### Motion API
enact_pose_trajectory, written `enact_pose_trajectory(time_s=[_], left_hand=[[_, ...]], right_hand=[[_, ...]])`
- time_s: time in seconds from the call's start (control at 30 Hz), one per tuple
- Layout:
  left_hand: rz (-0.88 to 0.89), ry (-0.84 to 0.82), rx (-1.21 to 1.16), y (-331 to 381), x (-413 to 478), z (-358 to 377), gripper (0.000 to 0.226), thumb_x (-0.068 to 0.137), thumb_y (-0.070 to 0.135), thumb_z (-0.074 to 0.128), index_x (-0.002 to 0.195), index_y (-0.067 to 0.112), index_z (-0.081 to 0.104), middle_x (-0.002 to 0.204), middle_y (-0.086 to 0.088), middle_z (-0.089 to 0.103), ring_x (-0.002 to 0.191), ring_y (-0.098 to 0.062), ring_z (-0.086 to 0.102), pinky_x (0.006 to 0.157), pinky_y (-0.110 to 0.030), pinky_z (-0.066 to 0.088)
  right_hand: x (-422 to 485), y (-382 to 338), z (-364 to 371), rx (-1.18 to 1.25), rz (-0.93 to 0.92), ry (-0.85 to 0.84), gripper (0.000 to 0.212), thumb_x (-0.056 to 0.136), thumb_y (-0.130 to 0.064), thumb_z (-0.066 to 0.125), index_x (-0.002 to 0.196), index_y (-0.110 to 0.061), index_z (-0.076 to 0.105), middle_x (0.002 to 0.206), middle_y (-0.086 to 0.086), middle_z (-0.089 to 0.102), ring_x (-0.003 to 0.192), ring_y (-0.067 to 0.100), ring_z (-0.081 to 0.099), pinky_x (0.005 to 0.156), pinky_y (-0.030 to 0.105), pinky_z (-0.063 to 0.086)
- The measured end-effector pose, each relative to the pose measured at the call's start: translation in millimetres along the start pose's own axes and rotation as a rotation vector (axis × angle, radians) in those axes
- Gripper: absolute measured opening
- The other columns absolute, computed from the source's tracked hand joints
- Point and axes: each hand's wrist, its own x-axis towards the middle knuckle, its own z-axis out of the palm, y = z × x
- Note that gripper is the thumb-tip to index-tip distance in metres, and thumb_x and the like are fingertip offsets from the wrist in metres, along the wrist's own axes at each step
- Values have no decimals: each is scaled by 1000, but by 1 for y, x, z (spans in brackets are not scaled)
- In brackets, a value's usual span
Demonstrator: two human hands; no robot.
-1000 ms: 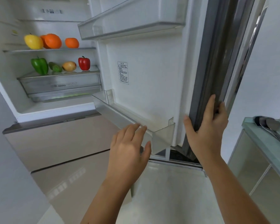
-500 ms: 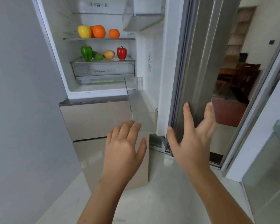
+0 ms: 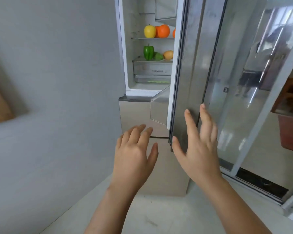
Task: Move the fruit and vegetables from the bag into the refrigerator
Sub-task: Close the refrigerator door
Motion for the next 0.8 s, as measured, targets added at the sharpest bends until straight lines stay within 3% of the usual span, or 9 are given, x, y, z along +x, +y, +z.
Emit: enact_pose_trajectory(time_s=[0.13,0.33,0.8], left_hand=[[-56,9,56,-33,3,-2,41,83,32,45,110,9,63,112,-9,65,103,-30,59,85,-40,48],[-78,47,126,-81,26,10,40,83,31,45,111,9,62,112,-8,65,104,-29,58,85,-38,47],[-87,79,241,-182,118,74,39,84,29,44,112,8,62,117,-10,63,107,-29,58,89,-39,45]], right_hand=[[16,-18,29,120,-79,-45,62,83,-34,48,138,-10,34,150,12,19,137,35,14,103,60,30],[48,-37,81,202,-155,-116,61,84,-38,41,140,-14,31,148,9,31,138,31,19,105,59,26],[156,-31,207,144,-226,-206,55,83,-37,37,131,-11,44,142,13,41,132,36,32,99,61,29]])
